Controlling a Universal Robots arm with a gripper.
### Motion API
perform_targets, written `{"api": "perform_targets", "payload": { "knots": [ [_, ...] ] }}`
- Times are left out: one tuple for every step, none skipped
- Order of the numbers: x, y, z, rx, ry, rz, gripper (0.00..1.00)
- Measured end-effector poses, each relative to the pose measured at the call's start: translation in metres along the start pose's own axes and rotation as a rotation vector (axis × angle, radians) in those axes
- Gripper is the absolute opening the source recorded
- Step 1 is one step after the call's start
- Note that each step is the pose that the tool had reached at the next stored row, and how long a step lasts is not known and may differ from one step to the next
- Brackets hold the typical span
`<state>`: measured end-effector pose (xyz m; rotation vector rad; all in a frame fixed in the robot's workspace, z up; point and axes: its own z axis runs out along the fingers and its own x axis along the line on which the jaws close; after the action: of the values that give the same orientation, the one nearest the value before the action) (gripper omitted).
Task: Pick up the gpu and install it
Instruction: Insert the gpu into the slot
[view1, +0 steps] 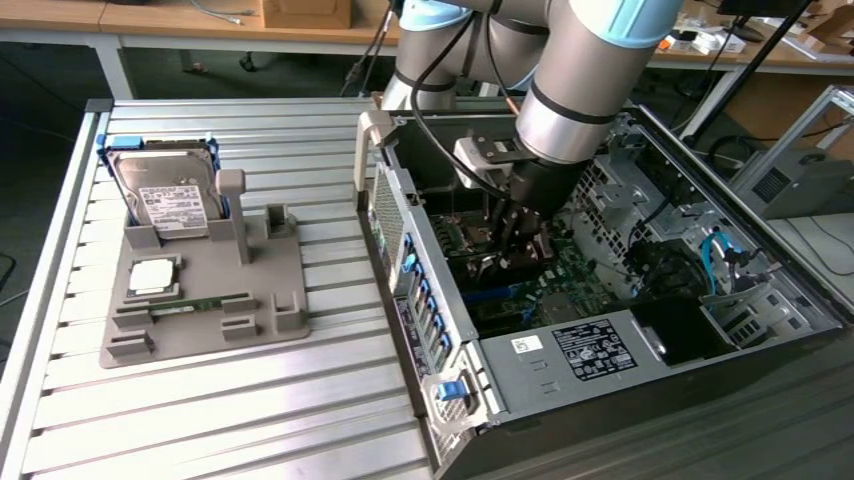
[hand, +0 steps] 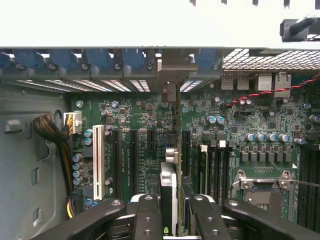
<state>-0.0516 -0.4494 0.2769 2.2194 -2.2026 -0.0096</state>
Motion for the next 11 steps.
{"api": "perform_targets", "payload": {
  "knots": [
    [0.0001,0.0,0.0003,0.0001,-0.0006,0.0,0.27],
    [0.0003,0.0,0.0004,0.0,-0.0005,0.0,0.27],
    [0.0006,0.0,0.0006,-0.0002,-0.0003,0.0,0.27],
    [0.0009,0.0,0.0008,-0.0002,-0.0004,0.0,0.27],
    [0.0013,0.0,0.0011,-0.0002,-0.0003,0.0,0.27],
    [0.0016,0.0,0.0014,-0.0002,-0.0003,0.0,0.27],
    [0.0019,0.0,0.0017,-0.0002,-0.0003,0.0,0.27],
    [0.0022,0.0,0.002,-0.0002,-0.0004,0.0,0.27],
    [0.0025,0.0,0.0023,-0.0002,-0.0004,0.0,0.27],
    [0.0028,0.0,0.0026,-0.0001,-0.0004,0.0,0.27],
    [0.0033,0.0,0.0029,-0.0002,-0.0003,0.0,0.27]
  ]
}}
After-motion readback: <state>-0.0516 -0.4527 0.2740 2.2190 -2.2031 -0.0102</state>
